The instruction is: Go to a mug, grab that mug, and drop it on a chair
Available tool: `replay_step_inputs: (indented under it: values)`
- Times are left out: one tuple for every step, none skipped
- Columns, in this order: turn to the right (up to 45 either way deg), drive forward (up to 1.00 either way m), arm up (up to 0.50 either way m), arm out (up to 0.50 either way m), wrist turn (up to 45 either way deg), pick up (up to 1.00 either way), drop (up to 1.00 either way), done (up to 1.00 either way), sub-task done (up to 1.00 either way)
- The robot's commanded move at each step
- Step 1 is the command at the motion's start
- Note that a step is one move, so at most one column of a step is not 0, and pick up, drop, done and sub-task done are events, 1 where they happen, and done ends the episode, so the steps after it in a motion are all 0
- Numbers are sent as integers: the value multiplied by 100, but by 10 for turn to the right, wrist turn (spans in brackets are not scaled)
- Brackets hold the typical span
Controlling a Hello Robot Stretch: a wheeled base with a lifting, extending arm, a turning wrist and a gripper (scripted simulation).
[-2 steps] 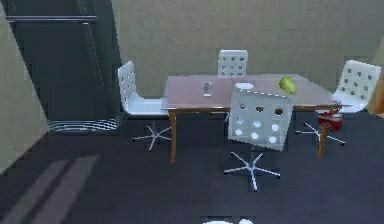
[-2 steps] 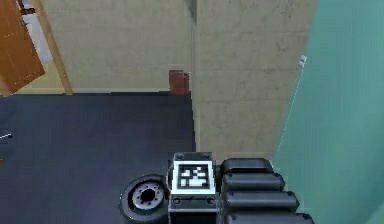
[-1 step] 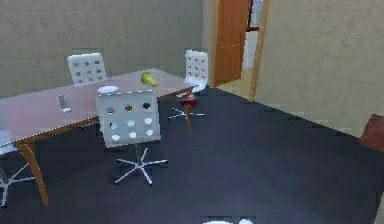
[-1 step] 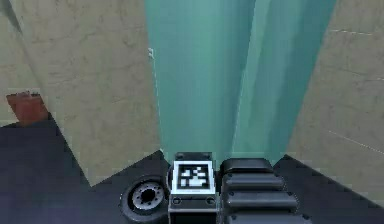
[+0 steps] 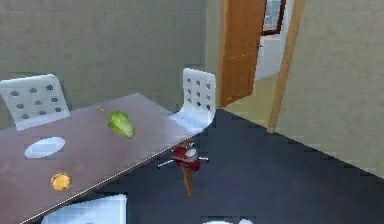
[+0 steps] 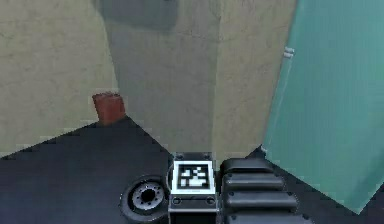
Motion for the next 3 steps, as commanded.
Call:
replay_step_inputs:
  values:
    - [30,0,0,0,0,0,0,0,0]
    - [0,50,0,0,0,0,0,0,0]
    - [450,0,0,0,0,0,0,0,0]
